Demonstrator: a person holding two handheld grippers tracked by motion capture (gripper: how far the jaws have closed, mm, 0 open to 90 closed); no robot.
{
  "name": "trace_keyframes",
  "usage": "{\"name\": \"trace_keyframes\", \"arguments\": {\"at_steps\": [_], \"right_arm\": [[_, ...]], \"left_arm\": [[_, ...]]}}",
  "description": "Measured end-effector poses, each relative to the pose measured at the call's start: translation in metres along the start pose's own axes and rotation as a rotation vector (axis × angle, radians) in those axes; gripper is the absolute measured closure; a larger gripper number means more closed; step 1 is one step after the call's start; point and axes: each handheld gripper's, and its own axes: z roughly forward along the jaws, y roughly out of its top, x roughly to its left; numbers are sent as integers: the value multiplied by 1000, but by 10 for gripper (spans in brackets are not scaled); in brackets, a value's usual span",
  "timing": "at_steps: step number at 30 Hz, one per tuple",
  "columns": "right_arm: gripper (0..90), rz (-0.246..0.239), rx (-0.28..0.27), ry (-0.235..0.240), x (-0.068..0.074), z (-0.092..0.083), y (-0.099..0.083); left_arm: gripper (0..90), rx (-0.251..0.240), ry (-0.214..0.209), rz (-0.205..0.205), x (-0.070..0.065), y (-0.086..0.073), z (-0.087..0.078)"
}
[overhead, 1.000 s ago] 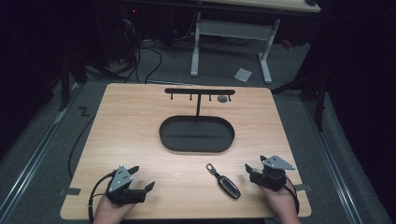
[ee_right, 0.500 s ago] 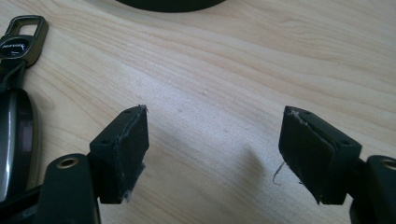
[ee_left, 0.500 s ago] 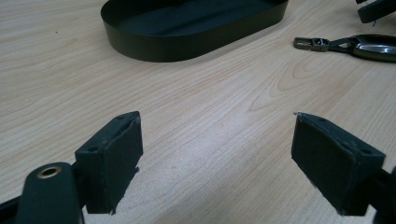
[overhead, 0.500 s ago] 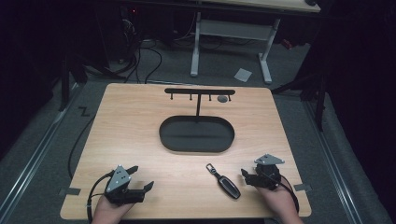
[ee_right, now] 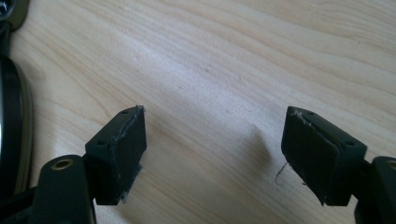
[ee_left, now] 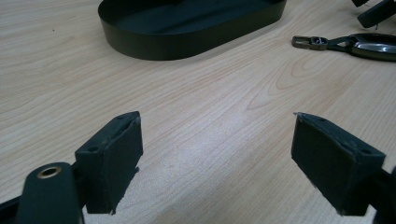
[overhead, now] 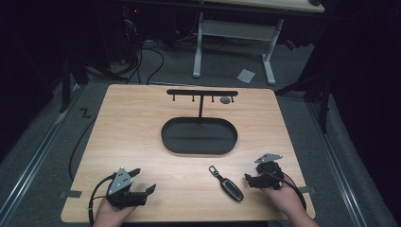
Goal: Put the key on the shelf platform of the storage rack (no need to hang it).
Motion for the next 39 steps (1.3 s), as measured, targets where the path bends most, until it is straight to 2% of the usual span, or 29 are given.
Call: {"name": "trace_keyframes", "arguments": {"at_steps": [5, 17, 22, 32, 34, 36, 39], "right_arm": [[221, -25, 72, 14, 2, -2, 5], [219, -70, 190, 46, -1, -7, 21], [219, -111, 243, 32, -2, -6, 26], [218, -188, 351, 44, 1, -3, 36], [218, -224, 402, 53, 2, -2, 41], [219, -230, 433, 57, 4, -2, 42], [218, -240, 451, 60, 8, -4, 45]], "left_arm": [[173, 2, -2, -2, 0, 0, 0], [173, 3, -5, -1, 1, 0, -1], [173, 1, -5, 0, 0, 0, 0], [173, 7, -7, 10, -1, 0, 0], [173, 4, -5, 10, -1, 0, 0], [173, 6, -5, 11, 0, 0, -1], [173, 3, -5, 8, 0, 0, -2]]}}
